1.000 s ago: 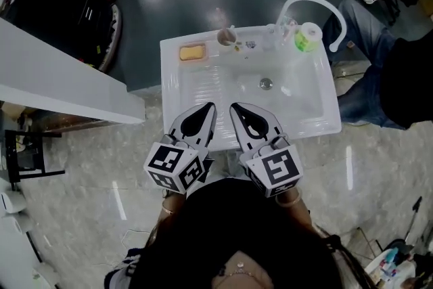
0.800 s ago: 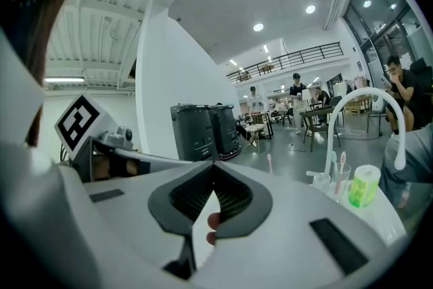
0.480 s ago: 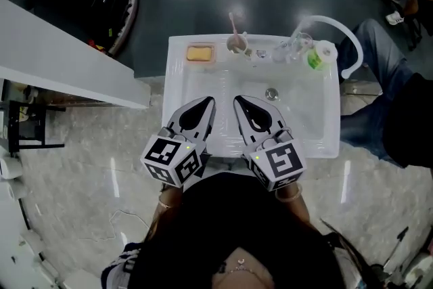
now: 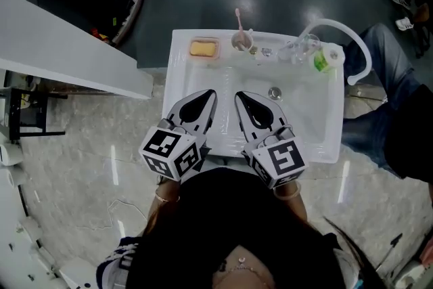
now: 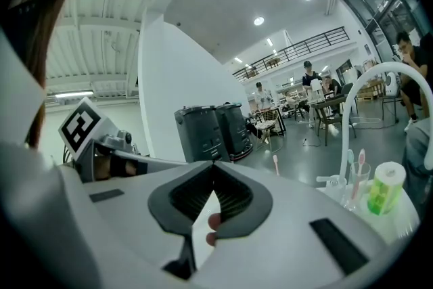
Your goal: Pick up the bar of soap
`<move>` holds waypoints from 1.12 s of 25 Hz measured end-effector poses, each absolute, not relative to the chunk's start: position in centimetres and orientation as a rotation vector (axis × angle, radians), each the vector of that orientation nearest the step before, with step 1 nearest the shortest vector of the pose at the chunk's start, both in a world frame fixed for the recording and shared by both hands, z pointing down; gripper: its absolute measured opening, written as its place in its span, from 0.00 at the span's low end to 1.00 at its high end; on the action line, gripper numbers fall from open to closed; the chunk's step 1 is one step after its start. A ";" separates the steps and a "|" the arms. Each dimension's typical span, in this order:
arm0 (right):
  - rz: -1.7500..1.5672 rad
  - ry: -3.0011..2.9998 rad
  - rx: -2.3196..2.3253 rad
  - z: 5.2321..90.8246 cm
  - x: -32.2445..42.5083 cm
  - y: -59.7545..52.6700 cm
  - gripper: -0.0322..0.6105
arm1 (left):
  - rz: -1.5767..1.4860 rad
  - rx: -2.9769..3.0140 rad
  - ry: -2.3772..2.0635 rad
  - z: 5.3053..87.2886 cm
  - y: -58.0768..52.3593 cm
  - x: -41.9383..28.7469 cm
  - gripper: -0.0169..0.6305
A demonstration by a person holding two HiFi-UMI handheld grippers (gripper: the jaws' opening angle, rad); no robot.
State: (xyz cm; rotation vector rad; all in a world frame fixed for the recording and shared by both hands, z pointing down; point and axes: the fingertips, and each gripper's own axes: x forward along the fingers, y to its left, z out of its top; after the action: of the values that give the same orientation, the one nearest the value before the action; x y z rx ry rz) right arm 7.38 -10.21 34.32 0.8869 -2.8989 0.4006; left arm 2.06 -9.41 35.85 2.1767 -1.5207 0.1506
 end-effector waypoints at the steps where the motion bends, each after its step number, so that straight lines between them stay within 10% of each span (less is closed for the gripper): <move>1: 0.400 -2.899 0.883 34.5 7.2 -10.4 0.06 | 0.154 2.180 -1.516 36.0 -9.6 2.0 0.03; 28: 0.309 -2.673 0.825 40.8 -3.1 -18.1 0.06 | 0.091 2.035 -1.494 40.1 -16.1 -9.4 0.03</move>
State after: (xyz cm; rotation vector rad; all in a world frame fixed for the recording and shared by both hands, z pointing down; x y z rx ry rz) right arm -3.14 -18.13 40.76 0.8251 -2.6726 0.3085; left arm -9.39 -16.14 40.08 2.0347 -1.4944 0.0915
